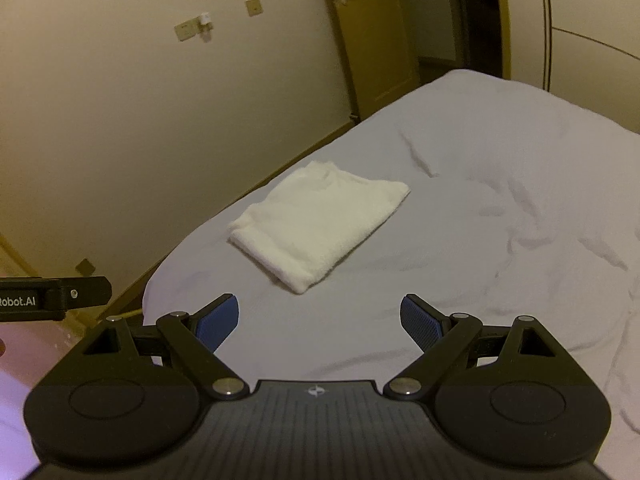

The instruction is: Fold clothes

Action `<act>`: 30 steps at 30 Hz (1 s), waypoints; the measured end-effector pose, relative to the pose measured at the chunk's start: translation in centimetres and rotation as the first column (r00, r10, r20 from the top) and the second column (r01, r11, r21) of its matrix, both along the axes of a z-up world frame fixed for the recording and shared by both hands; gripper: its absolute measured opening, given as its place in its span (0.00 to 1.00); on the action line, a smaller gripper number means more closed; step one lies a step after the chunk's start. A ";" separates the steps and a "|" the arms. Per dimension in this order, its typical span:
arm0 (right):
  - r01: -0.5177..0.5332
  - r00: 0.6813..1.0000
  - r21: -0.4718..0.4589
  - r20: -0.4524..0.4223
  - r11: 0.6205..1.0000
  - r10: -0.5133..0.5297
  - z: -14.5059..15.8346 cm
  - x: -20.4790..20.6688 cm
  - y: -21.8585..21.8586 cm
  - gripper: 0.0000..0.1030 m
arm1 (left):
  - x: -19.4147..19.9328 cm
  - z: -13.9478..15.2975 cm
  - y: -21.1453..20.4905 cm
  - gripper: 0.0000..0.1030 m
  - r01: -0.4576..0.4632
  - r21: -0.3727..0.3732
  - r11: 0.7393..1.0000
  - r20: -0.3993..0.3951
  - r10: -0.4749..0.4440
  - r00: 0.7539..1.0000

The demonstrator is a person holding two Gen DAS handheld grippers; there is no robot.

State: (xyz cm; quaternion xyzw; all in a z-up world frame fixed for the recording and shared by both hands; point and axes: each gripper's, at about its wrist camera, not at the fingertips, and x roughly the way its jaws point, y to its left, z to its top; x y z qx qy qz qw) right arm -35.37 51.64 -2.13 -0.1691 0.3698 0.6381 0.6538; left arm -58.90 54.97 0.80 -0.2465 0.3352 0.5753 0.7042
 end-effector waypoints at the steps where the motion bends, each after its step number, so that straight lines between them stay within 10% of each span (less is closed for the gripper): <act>1: -0.009 1.000 0.000 0.001 1.000 0.009 0.1 0.3 -0.6 0.88 | 0.2 0.0 -0.9 0.99 -0.013 0.004 1.000 0.006 0.013 1.000; 17: -0.101 0.994 -0.047 0.031 0.994 0.103 0.5 2.1 -3.7 0.99 | 1.2 -1.3 -6.1 0.99 -0.126 0.005 0.992 -0.009 0.126 0.992; 30: -0.078 0.996 -0.180 0.025 0.981 0.084 -2.6 2.0 3.7 0.99 | 2.2 -4.4 3.1 0.99 -0.096 -0.167 0.981 0.011 0.099 0.995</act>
